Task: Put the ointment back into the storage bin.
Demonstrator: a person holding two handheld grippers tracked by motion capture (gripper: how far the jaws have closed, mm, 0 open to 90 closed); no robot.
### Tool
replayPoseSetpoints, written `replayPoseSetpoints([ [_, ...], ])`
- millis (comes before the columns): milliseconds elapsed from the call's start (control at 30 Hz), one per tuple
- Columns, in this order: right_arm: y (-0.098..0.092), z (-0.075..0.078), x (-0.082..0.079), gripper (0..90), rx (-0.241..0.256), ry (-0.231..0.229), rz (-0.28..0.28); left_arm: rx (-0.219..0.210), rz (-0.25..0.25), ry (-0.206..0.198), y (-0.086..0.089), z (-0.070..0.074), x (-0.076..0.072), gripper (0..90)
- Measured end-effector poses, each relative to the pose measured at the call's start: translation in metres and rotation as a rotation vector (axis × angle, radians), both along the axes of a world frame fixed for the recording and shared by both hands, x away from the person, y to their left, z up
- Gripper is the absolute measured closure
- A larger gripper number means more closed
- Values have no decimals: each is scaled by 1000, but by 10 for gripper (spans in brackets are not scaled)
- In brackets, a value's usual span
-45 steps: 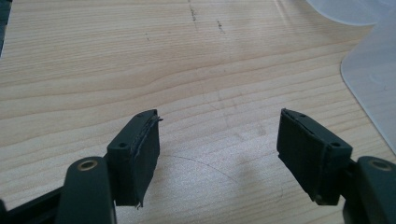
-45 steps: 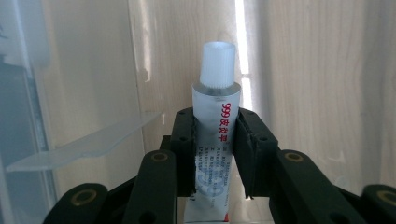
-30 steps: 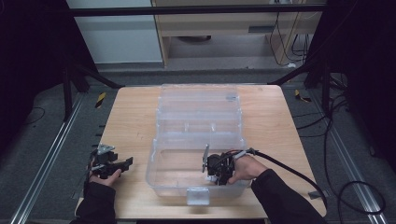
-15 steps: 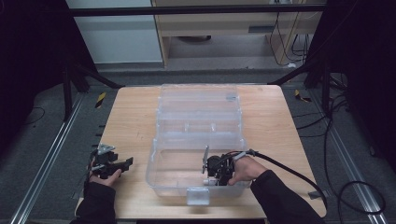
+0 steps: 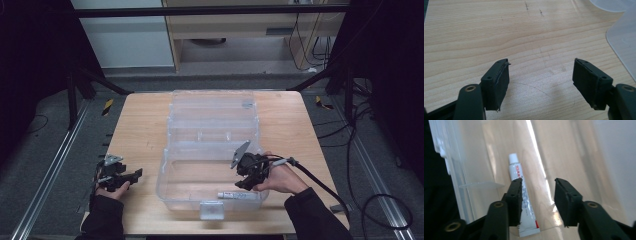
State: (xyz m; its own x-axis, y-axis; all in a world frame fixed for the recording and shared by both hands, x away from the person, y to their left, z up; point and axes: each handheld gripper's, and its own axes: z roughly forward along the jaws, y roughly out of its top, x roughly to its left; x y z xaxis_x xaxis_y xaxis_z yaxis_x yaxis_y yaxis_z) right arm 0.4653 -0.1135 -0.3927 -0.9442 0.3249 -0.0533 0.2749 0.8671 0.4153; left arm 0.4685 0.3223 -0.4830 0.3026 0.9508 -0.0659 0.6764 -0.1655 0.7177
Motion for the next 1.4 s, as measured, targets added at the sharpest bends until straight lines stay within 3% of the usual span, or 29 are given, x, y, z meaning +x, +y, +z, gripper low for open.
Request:
replayPoseSetpoints([
  [267,-29,13,-9,399,194,-85,-146,-1,4,-3,0,0,0,293],
  [367,-42,18,-13,329,259,-146,-192,2,3,-4,0,1,-1,292],
  [633,-81,23,-21,198,438,-248,-384,1,7,-7,0,1,-1,289],
  [833,-110,18,-25,174,501,-260,-488,2,9,-12,0,1,-1,286],
  [933,-119,14,-25,165,510,-269,-520,4,9,-15,0,1,-1,284],
  [1033,-136,1,-24,161,522,-283,-605,8,9,-18,0,1,-1,279],
  [1133,-144,-7,-21,157,537,-297,-647,11,12,-21,0,1,-1,273],
  [1167,-153,-16,-17,154,534,-297,-694,13,13,-21,0,1,-1,263],
  [1400,-175,-45,-6,147,486,-288,-792,23,20,-33,0,0,0,225],
])
